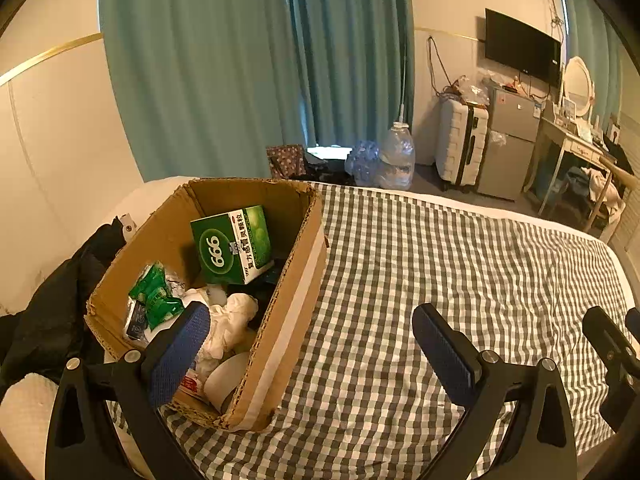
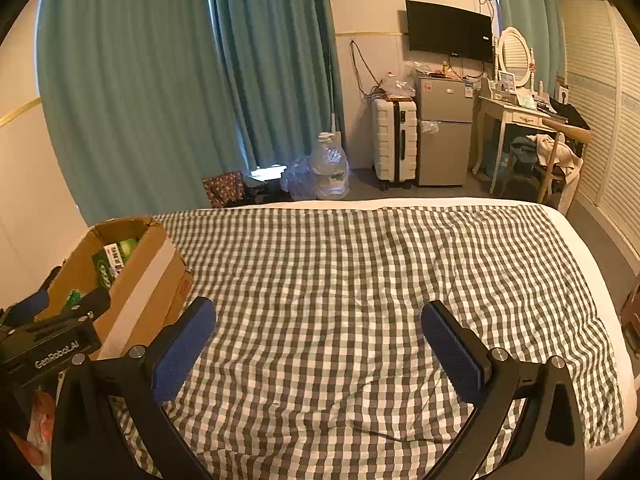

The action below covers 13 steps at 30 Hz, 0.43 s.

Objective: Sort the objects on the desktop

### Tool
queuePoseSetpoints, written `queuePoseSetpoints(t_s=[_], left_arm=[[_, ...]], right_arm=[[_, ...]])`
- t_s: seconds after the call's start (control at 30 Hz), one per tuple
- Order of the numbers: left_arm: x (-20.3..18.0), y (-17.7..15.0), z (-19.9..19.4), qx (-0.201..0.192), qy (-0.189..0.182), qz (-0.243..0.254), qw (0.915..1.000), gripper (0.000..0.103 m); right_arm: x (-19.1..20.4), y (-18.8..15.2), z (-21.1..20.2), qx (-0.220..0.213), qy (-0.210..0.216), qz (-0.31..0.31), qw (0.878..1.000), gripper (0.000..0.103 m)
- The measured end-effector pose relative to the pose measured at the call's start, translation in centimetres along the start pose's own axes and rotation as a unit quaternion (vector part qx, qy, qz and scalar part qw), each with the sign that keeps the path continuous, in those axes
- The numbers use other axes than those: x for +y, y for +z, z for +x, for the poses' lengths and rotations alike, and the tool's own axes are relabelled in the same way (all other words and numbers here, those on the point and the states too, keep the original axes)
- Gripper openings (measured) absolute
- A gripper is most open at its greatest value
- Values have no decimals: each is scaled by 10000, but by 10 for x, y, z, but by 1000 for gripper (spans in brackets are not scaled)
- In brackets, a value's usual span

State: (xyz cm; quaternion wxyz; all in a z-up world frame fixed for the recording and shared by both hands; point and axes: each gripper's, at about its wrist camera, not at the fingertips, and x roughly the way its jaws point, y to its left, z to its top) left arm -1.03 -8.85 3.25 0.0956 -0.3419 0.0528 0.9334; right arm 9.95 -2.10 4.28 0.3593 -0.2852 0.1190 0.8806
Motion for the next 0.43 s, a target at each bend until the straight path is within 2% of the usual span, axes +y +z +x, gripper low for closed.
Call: queuePoseSetpoints(t_s=[0.17, 0.43], left_arm=[[0, 0, 1, 16, 25, 4, 10000, 103], [2, -1, -3, -83, 4, -111, 9999, 103]], right_arm=[[-1, -3, 5, 68, -135, -36, 9999, 103], [0, -5, 7, 116, -78, -79, 9999, 103]])
